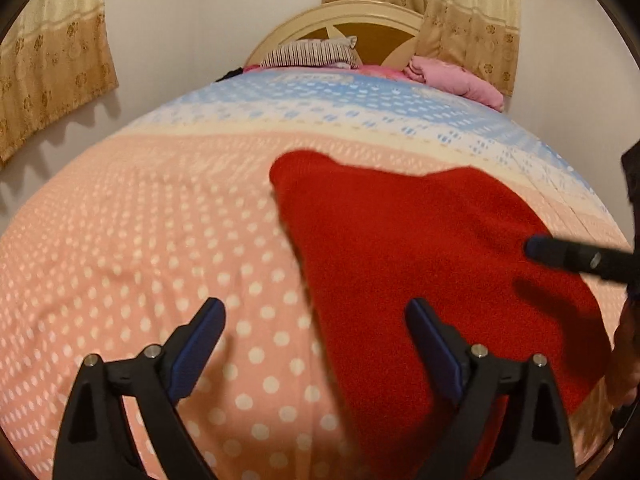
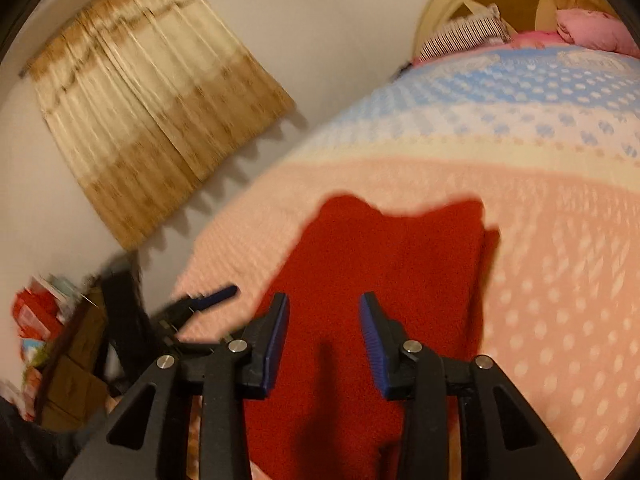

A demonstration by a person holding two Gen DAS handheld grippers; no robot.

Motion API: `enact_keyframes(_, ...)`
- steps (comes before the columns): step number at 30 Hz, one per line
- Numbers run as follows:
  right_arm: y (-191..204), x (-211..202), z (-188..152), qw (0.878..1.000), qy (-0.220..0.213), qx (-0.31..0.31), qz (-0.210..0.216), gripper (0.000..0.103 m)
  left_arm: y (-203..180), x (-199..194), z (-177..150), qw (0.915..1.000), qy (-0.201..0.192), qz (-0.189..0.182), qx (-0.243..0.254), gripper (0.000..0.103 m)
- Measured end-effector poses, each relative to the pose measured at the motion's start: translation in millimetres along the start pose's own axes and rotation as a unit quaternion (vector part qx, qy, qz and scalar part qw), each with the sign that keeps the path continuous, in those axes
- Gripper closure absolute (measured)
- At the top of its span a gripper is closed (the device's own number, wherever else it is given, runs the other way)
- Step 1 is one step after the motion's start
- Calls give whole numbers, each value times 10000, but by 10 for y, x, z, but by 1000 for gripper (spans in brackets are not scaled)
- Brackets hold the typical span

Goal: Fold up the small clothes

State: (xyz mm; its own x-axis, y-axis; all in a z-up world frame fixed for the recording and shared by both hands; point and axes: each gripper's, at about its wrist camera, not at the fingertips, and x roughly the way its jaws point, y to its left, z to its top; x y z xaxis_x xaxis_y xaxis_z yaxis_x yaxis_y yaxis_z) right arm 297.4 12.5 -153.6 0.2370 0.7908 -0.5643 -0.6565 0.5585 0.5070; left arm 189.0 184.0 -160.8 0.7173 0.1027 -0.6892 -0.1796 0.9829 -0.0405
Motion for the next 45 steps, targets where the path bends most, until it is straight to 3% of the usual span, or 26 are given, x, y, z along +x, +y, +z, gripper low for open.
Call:
enact_keyframes(4, -147, 38, -109, 9993, -31, 310, 226, 65, 34, 6, -67, 9999, -34, -6, -158, 2)
enact_keyframes(7, -97, -26, -130, 9992, -134, 358, 81, 65, 27, -100, -82, 9997, -83, -15, -230, 3)
enact_keyframes(10, 103, -242, -167, 9974, -507, 196, -481, 62, -40, -313, -94, 9992, -341, 197, -56, 3)
enact_keyframes(12, 266, -393, -192, 9903, -836, 108, -1106, 46, -88, -449, -44, 9983, -520, 274, 26, 3)
enact_keyframes(14, 412, -544, -245, 9837, -1109, 35, -1414, 43, -131, -620, 29, 9967, -768, 261, 73, 3)
enact_keyframes(21, 769, -868, -293, 9747, -1548, -212, -1598, 42, -132, -967, 139, 9930, -1179, 37, 39, 2)
enact_keyframes(45, 980, -1005, -401, 9713, -1703, -322, -1627, 41, -154, -1026, 117, 9926, -1213, 16, 19, 2)
